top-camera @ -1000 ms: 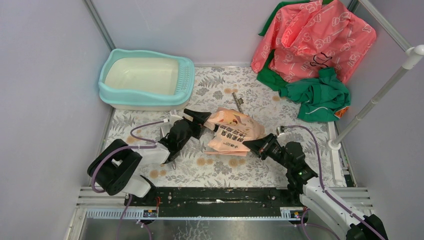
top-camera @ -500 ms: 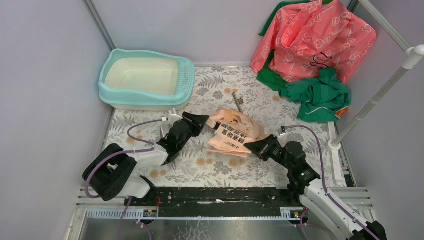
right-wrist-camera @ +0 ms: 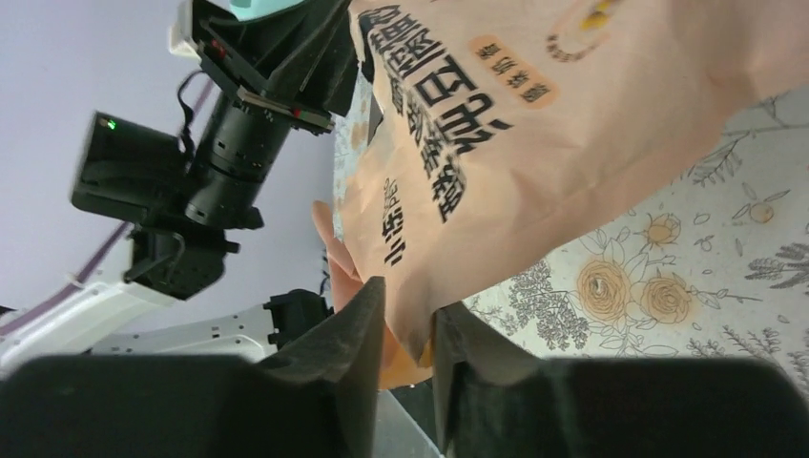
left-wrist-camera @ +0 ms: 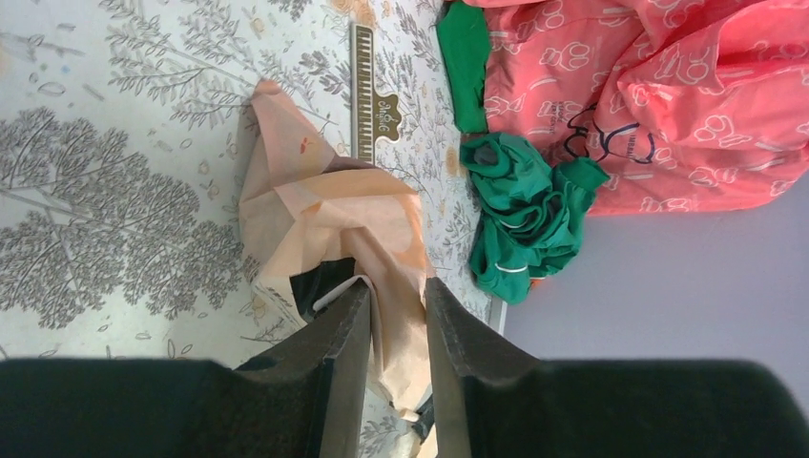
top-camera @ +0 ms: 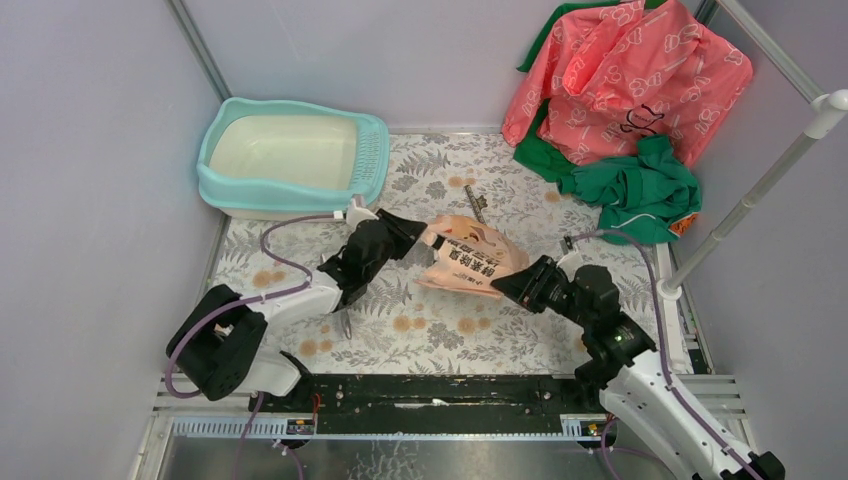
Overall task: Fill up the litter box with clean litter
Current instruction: Open the cat litter bag at the center of the board.
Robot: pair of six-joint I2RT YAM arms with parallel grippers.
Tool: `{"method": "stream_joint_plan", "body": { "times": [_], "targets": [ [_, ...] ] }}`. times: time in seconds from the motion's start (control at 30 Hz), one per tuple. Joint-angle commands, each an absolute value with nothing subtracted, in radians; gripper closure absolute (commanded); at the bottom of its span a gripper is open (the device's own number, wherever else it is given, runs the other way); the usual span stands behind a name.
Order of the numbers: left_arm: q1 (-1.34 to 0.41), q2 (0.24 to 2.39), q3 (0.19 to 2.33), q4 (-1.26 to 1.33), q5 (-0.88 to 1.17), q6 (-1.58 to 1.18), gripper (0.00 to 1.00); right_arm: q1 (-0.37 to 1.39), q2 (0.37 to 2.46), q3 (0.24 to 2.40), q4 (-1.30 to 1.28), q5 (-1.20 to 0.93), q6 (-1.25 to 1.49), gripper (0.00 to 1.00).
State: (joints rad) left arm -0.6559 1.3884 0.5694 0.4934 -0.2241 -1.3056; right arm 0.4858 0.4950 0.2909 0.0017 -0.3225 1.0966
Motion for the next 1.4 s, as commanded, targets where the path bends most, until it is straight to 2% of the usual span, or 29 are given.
{"method": "stream_joint_plan", "body": {
  "times": [0.0, 0.1, 0.23, 0.43, 0.6, 0.7, 0.8, 1.07, 1.37],
  "targets": [
    [-0.668, 1.364, 0.726, 0.339, -0.198, -1.169, 0.67, 0.486, 0.548, 0.487, -0.122, -0.338, 0.869, 0.63],
    [-0.675, 1.368, 0.787, 0.241, -0.204, -1.114, 0.67, 0.486, 0.619, 0.616, -0.255, -0.335, 0.724, 0.50],
    [-0.674, 1.378, 0.834, 0.166, -0.196, -1.072, 0.67, 0.487, 0.692, 0.758, -0.408, -0.309, 0.572, 0.43],
    [-0.675, 1.423, 0.875, 0.143, -0.160, -1.042, 0.67, 0.487, 0.764, 0.900, -0.533, -0.326, 0.442, 0.42],
    [-0.675, 1.446, 0.884, 0.140, -0.145, -1.030, 0.67, 0.488, 0.773, 0.971, -0.579, -0.488, 0.431, 0.39],
    [-0.674, 1.451, 0.895, 0.134, -0.132, -1.019, 0.67, 0.487, 0.778, 1.008, -0.622, -0.476, 0.406, 0.40],
    [-0.674, 1.457, 0.915, 0.115, -0.120, -1.002, 0.68, 0.488, 0.807, 1.030, -0.662, -0.364, 0.352, 0.43],
    [-0.674, 1.447, 0.975, 0.005, -0.094, -0.944, 0.64, 0.520, 0.878, 0.993, -0.553, -0.134, 0.258, 0.54],
    [-0.674, 1.449, 1.019, -0.074, -0.054, -0.901, 0.61, 0.705, 1.028, 1.063, -0.470, 0.077, 0.192, 0.57]
  ]
}}
